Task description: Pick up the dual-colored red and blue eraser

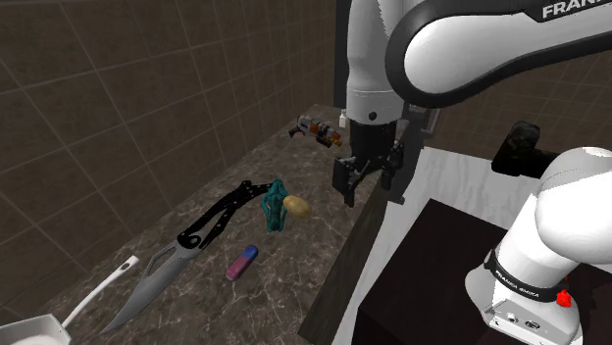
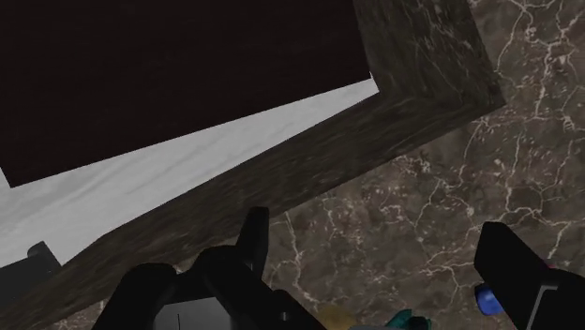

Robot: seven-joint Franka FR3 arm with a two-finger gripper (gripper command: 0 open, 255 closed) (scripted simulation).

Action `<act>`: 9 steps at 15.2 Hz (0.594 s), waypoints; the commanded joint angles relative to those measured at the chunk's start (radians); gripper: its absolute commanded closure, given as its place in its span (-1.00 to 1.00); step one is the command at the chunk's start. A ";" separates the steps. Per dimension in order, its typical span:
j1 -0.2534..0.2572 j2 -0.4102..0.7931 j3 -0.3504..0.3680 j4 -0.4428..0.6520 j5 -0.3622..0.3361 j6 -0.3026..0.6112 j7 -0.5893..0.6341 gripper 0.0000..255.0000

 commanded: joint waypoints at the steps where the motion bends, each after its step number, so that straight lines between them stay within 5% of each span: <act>1: -0.018 0.063 0.065 0.017 0.020 0.064 0.101 -1.00; 5: -0.070 0.206 0.195 0.067 0.021 0.187 0.299 -1.00; 9: -0.148 0.384 0.328 0.140 -0.051 0.307 0.527 -1.00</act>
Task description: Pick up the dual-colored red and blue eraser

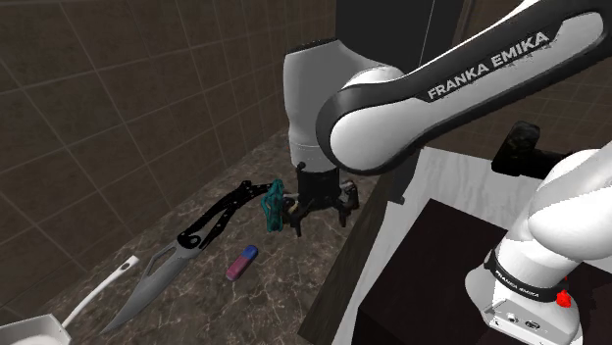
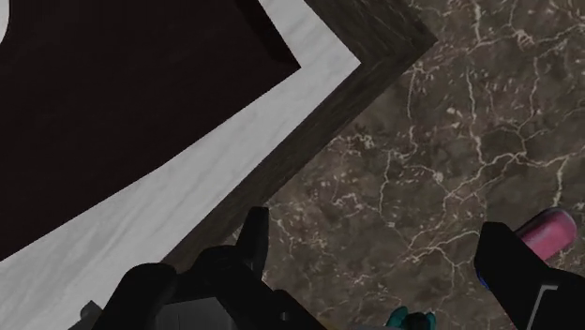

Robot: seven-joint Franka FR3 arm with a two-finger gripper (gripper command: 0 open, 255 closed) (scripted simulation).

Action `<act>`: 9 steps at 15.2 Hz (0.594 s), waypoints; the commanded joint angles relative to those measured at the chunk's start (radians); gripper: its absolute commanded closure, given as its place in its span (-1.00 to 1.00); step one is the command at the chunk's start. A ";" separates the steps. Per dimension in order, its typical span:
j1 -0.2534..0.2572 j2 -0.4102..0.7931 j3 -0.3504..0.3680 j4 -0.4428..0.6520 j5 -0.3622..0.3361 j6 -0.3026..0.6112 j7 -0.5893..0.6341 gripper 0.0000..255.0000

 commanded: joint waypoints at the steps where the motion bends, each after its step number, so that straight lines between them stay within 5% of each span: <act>1: -0.045 0.105 0.069 0.037 -0.059 0.069 0.131 -1.00; 5: -0.107 0.347 0.162 0.138 -0.285 0.159 0.442 -1.00; 9: -0.034 0.589 0.105 0.270 -0.540 0.181 0.751 -1.00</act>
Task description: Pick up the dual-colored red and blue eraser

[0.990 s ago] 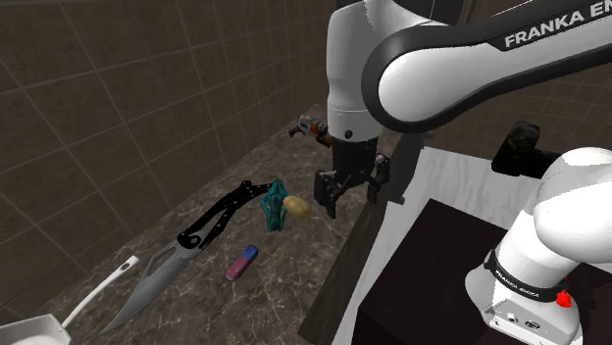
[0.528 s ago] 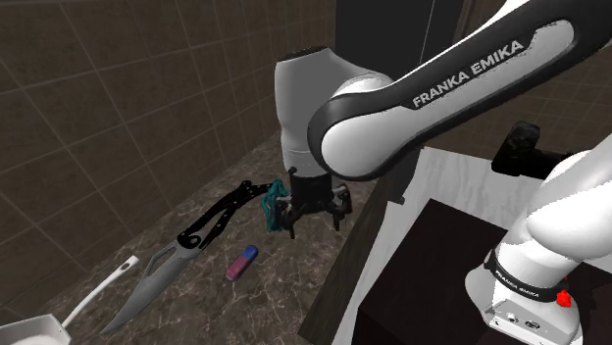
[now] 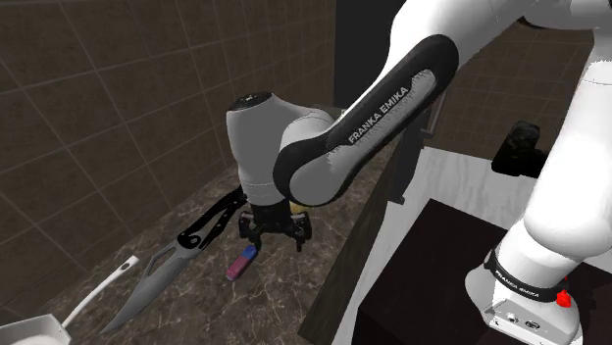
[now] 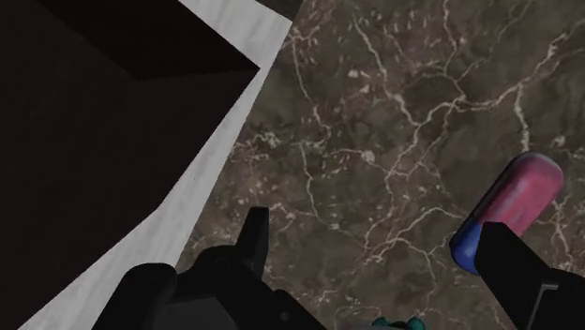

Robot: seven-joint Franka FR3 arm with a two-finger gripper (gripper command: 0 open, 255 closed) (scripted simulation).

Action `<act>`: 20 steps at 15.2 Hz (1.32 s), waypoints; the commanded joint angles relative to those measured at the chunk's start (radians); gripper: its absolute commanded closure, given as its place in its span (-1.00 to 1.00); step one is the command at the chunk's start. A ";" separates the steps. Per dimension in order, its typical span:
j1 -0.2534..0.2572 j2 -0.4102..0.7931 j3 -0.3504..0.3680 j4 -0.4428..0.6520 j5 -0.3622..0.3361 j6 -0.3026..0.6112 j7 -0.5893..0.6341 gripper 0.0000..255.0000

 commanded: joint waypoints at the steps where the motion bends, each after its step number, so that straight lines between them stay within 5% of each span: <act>1: 0.060 0.118 -0.051 0.078 -0.120 0.002 0.151 -1.00; 6: 0.207 0.325 -0.194 0.274 -0.256 -0.020 0.374 -1.00; 12: 0.332 0.539 -0.324 0.535 -0.316 -0.066 0.544 -1.00; 20: 0.354 0.608 -0.356 0.544 -0.350 -0.007 0.561 -1.00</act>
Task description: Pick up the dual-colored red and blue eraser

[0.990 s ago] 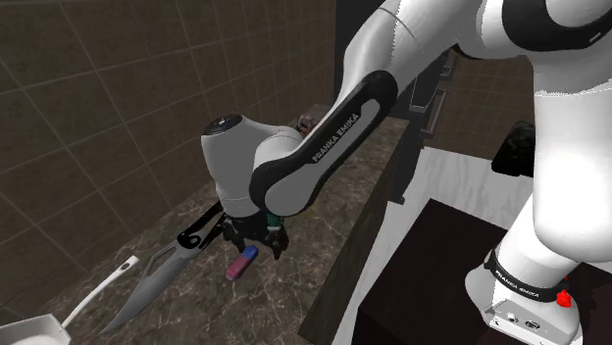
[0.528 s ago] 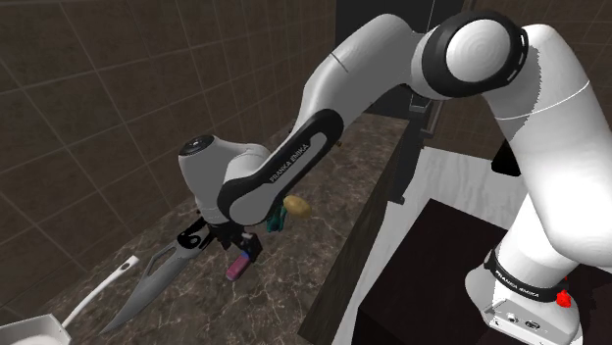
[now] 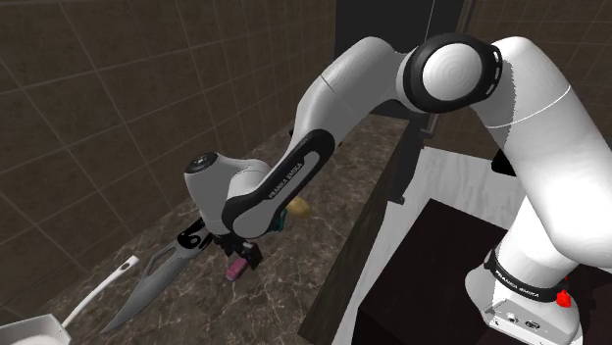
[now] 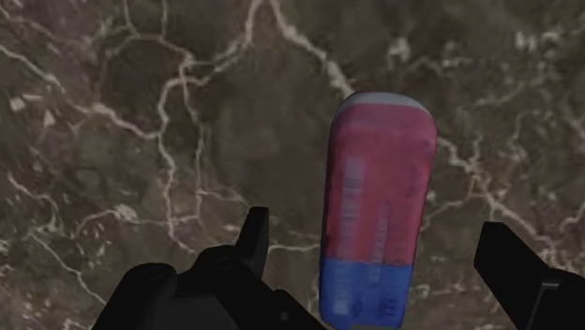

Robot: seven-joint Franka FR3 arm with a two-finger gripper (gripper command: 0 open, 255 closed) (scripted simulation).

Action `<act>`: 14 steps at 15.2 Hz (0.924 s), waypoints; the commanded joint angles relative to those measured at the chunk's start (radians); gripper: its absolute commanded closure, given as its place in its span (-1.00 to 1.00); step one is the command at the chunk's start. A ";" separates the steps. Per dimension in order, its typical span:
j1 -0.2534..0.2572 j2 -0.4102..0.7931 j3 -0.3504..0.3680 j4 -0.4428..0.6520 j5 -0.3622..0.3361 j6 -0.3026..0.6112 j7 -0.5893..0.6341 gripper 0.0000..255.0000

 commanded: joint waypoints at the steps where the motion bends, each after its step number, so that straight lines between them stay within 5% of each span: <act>1: 0.003 0.007 -0.004 0.001 -0.004 0.007 0.002 -1.00; 2: 0.003 0.009 -0.004 0.002 -0.004 0.007 0.002 1.00; 14: -0.006 -0.021 0.009 -0.005 0.009 -0.015 -0.004 1.00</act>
